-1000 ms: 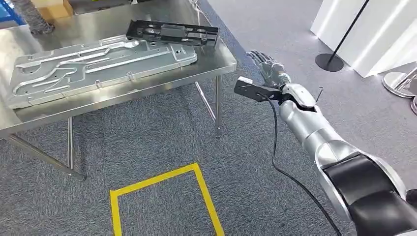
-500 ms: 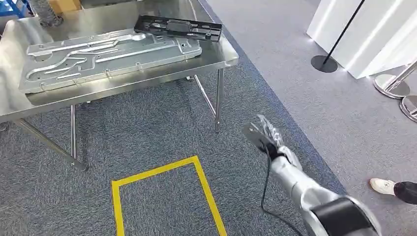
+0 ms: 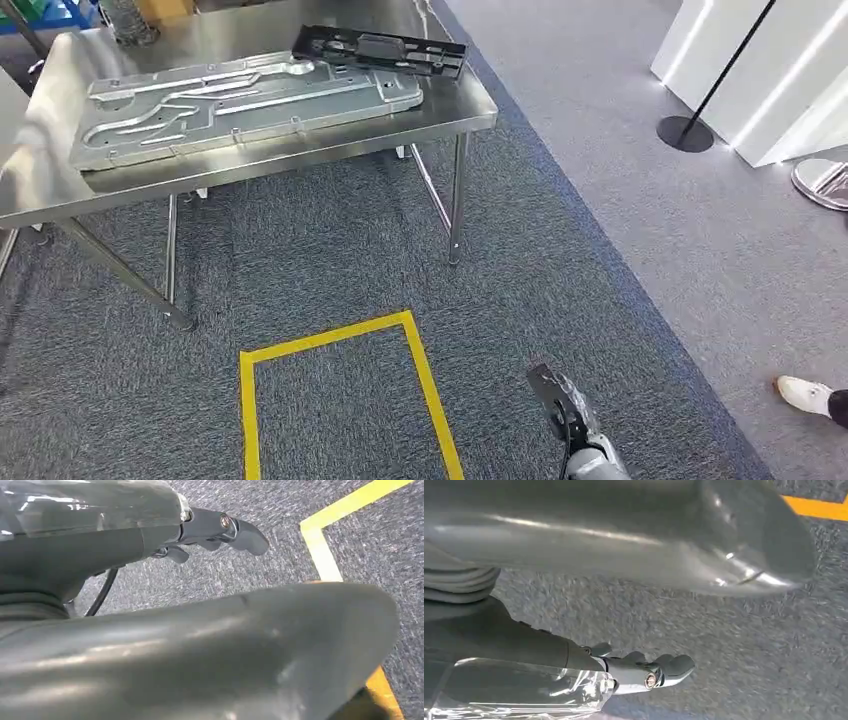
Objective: Take the parts from the cabinet and place them on the table.
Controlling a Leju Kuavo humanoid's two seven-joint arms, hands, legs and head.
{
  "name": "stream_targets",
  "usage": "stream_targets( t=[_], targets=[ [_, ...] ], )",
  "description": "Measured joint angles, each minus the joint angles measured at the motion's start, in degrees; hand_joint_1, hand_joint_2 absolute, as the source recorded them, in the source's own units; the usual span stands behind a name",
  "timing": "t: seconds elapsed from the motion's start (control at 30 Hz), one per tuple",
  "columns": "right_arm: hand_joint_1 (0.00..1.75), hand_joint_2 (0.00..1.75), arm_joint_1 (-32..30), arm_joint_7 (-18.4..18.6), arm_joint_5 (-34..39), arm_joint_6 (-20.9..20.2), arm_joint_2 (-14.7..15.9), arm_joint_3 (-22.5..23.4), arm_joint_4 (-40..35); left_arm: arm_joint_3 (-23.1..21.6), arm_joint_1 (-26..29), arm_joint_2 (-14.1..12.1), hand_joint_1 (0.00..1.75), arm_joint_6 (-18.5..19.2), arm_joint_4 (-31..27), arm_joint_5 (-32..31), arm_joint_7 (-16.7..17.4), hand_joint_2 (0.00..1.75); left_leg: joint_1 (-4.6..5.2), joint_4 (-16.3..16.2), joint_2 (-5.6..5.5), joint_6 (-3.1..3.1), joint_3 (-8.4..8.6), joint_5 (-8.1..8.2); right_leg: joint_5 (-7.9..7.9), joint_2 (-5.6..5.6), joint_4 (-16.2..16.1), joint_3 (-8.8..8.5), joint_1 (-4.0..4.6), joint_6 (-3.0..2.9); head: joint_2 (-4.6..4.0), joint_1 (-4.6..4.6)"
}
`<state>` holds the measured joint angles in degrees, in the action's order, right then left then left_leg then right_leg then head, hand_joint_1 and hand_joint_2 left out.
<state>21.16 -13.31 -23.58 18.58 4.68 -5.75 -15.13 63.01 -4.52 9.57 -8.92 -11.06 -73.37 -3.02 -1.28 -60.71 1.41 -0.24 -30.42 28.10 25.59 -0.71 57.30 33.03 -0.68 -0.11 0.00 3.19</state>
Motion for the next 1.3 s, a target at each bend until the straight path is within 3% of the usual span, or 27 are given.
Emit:
stream_targets(
  t=[0.03,0.13,0.2,0.23,0.27,0.33,0.37,0.4,0.43,0.5,0.53,0.57,0.67,0.7,0.73,0.77,0.83,0.87,0.9,0.93,1.03,1.07,1.17,1.2,1.23,1.3],
  targets=[
    [0.00,0.00,-0.1,0.2,0.4,-0.4,0.0,0.2,0.0,0.0,-0.2,0.0,0.00,0.0,0.0,-0.1,0.0,0.00,0.29,2.2,0.47,0.30,1.50,1.03,-0.09,0.00,0.1,0.23,0.28,0.41,0.00,0.00],
    [0.00,0.00,-1.4,1.6,2.3,-1.0,0.0,1.7,0.2,-0.2,-0.4,0.0,0.00,0.0,0.0,-0.5,-0.3,0.00,0.61,2.7,-0.18,0.94,0.74,0.87,-0.70,-0.57,0.1,0.42,0.46,1.57,0.00,0.00],
    [0.00,0.00,-3.1,1.7,4.5,-1.0,0.0,3.0,0.4,-0.2,-0.4,0.0,0.00,0.0,0.0,-0.6,-0.4,0.00,0.36,3.5,-0.75,1.91,0.68,0.07,-0.59,-0.84,0.1,0.38,0.19,2.33,0.00,0.00],
    [0.00,0.00,-3.8,1.6,5.6,-1.1,-0.2,3.6,0.5,-0.2,-0.4,0.0,0.00,0.0,0.0,-0.7,-0.5,0.00,0.30,3.5,-0.77,2.24,0.51,-0.30,0.81,-0.05,1.3,0.85,-0.08,2.63,0.00,0.00],
    [0.00,0.00,-4.5,1.4,6.8,-1.3,-0.4,4.3,0.7,-0.2,-0.5,0.0,0.00,0.0,0.0,-1.0,-0.6,0.00,0.35,3.5,-0.87,2.58,0.13,-0.52,3.32,0.26,4.5,2.32,0.04,2.72,0.00,-0.02],
    [0.00,0.00,-6.9,-0.3,11.0,-2.3,-0.7,6.6,1.1,-0.4,-0.5,0.1,0.00,0.0,0.0,-1.4,-0.6,0.00,0.68,3.5,-1.27,3.00,-0.55,-0.95,8.29,0.46,14.2,6.45,-0.01,2.85,0.00,0.00],
    [0.00,0.00,-8.1,-1.5,14.2,-3.2,-1.1,8.4,1.2,-0.6,-0.5,0.1,0.00,0.0,0.0,-1.7,-0.6,0.00,0.80,3.5,-1.68,3.02,-0.86,-1.11,9.37,0.46,17.5,7.77,-0.03,2.81,0.00,-0.02],
    [0.00,0.00,-9.3,-2.4,16.2,-3.8,-1.4,9.9,1.4,-0.8,-0.5,0.1,0.00,0.0,0.0,-1.9,-0.6,0.00,0.92,3.4,-2.07,2.98,-1.08,-1.29,8.95,0.47,18.1,7.80,-0.03,2.68,0.00,0.00],
    [0.00,0.00,-10.1,-3.6,18.7,-4.7,-2.0,12.0,1.7,-0.9,-0.4,0.2,0.00,0.0,0.0,-2.2,-0.6,0.00,1.05,3.4,-2.40,2.93,-1.26,-1.43,7.34,0.48,15.8,6.51,-0.02,2.43,0.00,0.00],
    [0.00,0.00,-10.8,-4.9,20.3,-5.8,-2.6,14.3,1.9,-1.5,-0.5,0.4,0.00,0.1,0.0,-2.9,-0.6,0.00,1.33,3.4,-2.72,2.74,-1.31,-1.59,2.85,0.75,5.9,0.87,0.08,1.57,0.00,0.00],
    [0.00,0.00,-10.8,-5.2,21.0,-6.2,-2.9,15.3,1.9,-1.8,-0.7,0.5,0.00,0.1,0.0,-3.2,-0.6,0.00,1.34,3.3,-2.72,2.61,-1.30,-1.67,1.65,1.43,1.5,-1.76,0.25,0.94,0.00,0.00],
    [0.00,0.00,-10.8,-5.4,21.7,-6.2,-3.4,16.7,1.9,-2.0,-0.9,0.6,0.00,0.2,0.0,-3.6,-0.6,0.00,1.86,3.0,-2.75,2.30,-1.55,-1.58,2.21,1.19,-0.3,-2.34,0.49,0.87,0.00,0.00],
    [0.00,0.00,-11.1,-4.5,21.1,-6.1,-4.2,19.1,2.3,-3.0,-1.0,0.7,0.00,0.4,0.0,-4.4,-0.3,0.00,1.57,3.4,-2.83,1.46,-1.61,-2.07,1.80,0.86,-0.1,-2.12,0.78,0.35,0.00,0.00],
    [0.00,0.00,-11.0,-3.8,20.1,-6.1,-4.2,19.2,2.5,-3.1,-1.0,0.7,0.00,0.4,0.0,-4.5,-0.2,0.00,1.91,3.1,-2.81,1.08,-1.85,-1.85,1.23,0.55,-0.9,-2.19,0.07,-0.17,0.00,0.00],
    [0.00,0.00,-10.9,-2.8,19.3,-6.1,-4.2,19.2,2.5,-3.1,-1.1,0.7,0.00,0.4,0.0,-4.4,0.0,0.00,1.69,2.0,-2.47,0.69,-2.21,-0.64,0.92,0.23,-1.1,-2.18,-0.02,-0.39,0.00,0.00],
    [0.00,0.00,-10.9,-1.8,18.7,-6.3,-4.2,19.2,2.6,-3.1,-1.3,0.7,0.00,0.4,0.0,-4.3,0.2,0.00,1.63,-0.9,-2.34,0.46,-3.46,1.65,0.79,0.09,-1.1,-1.96,-0.07,-0.66,0.00,0.00],
    [0.00,0.00,-11.1,-0.1,18.6,-6.7,-4.0,19.2,3.0,-3.1,-1.9,0.7,0.00,0.4,0.0,-4.0,0.5,0.00,1.23,-9.9,-2.27,-0.09,-7.16,6.60,0.53,-0.51,-1.0,-1.60,-0.01,-0.72,0.00,0.00],
    [0.00,0.00,-11.3,0.5,19.1,-7.3,-3.8,19.3,3.2,-3.1,-2.1,0.7,0.00,0.4,0.0,-4.0,0.5,0.00,1.14,-13.5,-2.21,-0.32,-8.48,8.02,0.43,-0.83,-0.9,-1.32,-0.01,-0.71,0.00,0.00],
    [0.00,0.00,-11.7,0.6,19.7,-7.7,-3.7,19.6,3.3,-3.1,-2.2,0.8,0.00,0.5,0.0,-4.0,0.4,0.00,1.06,-14.4,-2.08,-0.46,-8.52,7.92,0.36,-1.02,-0.7,-1.03,-0.03,-0.61,0.00,0.00],
    [0.00,0.00,-12.0,0.6,20.2,-8.0,-3.7,20.0,3.5,-3.2,-2.2,0.9,0.00,0.6,0.0,-4.1,0.5,0.00,0.99,-12.4,-1.92,-0.50,-7.14,6.58,0.30,-1.17,-0.4,-0.74,-0.07,-0.53,0.00,0.00],
    [0.00,0.00,-13.1,0.8,20.6,-8.4,-3.7,20.5,3.8,-3.3,-2.5,1.0,0.00,0.7,0.0,-4.3,0.8,0.00,0.88,1.6,-1.56,-0.12,1.13,0.91,0.11,-1.34,0.3,-0.09,-0.14,-0.19,0.00,0.00],
    [0.00,0.00,-13.3,1.3,20.7,-8.4,-3.7,20.7,3.9,-3.3,-2.7,1.0,0.00,0.9,0.0,-4.3,1.0,0.00,1.24,3.5,-1.59,0.32,1.47,1.28,0.06,-1.29,0.9,0.31,0.34,0.20,0.00,0.00],
    [0.00,0.00,-13.9,2.3,20.6,-8.5,-3.7,20.9,4.2,-3.3,-2.3,1.1,0.00,1.0,0.0,-4.3,1.4,0.00,1.38,3.0,-1.75,1.33,0.76,0.61,-0.82,-1.25,0.5,0.52,0.12,1.42,0.00,0.00],
    [0.00,0.00,-14.2,2.4,20.6,-8.6,-3.7,20.9,4.3,-3.3,-2.1,1.2,0.00,1.0,0.0,-4.4,1.4,0.00,1.24,3.5,-1.72,1.96,0.54,-0.08,-1.14,-1.23,0.5,0.62,0.10,1.89,0.00,0.00],
    [0.00,0.00,-14.3,2.4,20.6,-8.6,-3.7,20.9,4.4,-3.3,-2.2,1.2,0.00,1.0,0.0,-4.4,1.4,0.00,1.05,3.6,-1.55,2.40,0.39,-0.72,0.18,-0.70,1.2,1.01,-0.26,2.15,0.00,0.00],
    [0.00,0.00,-14.5,2.7,20.6,-8.5,-4.3,21.0,4.6,-3.3,-2.4,1.2,0.00,1.0,0.0,-4.4,1.4,0.00,1.11,3.6,-1.60,3.10,-1.05,-1.76,6.86,0.07,7.9,3.54,-0.36,2.44,0.00,0.00]
  ],
)
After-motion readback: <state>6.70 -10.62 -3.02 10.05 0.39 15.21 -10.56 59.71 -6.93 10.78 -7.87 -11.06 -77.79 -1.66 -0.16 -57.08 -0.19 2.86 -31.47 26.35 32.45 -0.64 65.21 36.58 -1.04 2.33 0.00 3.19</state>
